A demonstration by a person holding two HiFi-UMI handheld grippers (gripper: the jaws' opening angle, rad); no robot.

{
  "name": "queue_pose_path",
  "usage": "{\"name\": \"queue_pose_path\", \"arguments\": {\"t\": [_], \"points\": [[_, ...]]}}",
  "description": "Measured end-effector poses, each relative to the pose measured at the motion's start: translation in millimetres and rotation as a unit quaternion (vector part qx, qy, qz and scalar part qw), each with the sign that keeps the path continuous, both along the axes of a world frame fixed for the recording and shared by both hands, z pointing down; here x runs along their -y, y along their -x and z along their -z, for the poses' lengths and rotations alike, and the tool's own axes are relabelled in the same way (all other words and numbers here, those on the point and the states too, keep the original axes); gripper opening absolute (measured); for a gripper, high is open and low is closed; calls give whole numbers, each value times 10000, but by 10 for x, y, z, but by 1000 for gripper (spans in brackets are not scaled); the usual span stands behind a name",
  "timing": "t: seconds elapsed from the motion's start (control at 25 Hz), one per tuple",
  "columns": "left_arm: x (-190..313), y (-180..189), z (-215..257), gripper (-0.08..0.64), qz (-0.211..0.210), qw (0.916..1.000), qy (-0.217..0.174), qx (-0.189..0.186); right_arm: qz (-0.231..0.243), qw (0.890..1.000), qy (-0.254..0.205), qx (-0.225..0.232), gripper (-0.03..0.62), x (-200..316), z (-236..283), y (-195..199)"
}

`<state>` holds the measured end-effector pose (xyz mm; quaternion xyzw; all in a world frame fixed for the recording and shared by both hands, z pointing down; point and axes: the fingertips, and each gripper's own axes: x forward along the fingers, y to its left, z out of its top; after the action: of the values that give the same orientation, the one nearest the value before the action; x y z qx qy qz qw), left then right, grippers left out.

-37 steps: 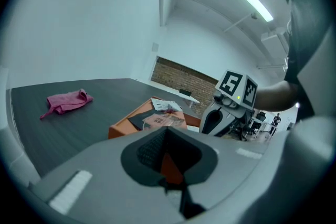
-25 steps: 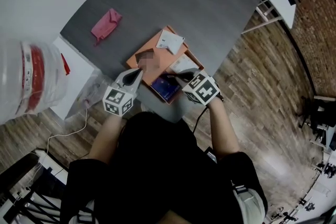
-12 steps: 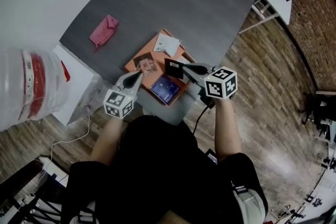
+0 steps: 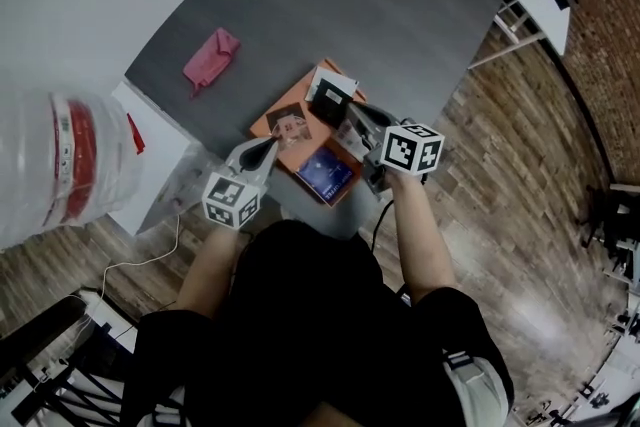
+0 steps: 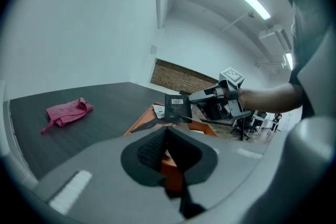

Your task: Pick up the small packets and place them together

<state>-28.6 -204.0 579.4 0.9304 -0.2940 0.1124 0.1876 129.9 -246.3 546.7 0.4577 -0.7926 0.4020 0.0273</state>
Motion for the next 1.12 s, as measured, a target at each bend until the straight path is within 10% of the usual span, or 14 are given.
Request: {"name": "queue_pose_path", "arguments": {"t": [0.28, 1.12], "points": [[-40, 8, -5, 0, -36, 9999, -27, 109, -138, 9996, 120, 205, 3, 103, -142, 122], [-18, -23, 99, 0, -151, 9996, -188, 134, 245, 9879, -778, -1323, 152, 129, 6, 170]]}}
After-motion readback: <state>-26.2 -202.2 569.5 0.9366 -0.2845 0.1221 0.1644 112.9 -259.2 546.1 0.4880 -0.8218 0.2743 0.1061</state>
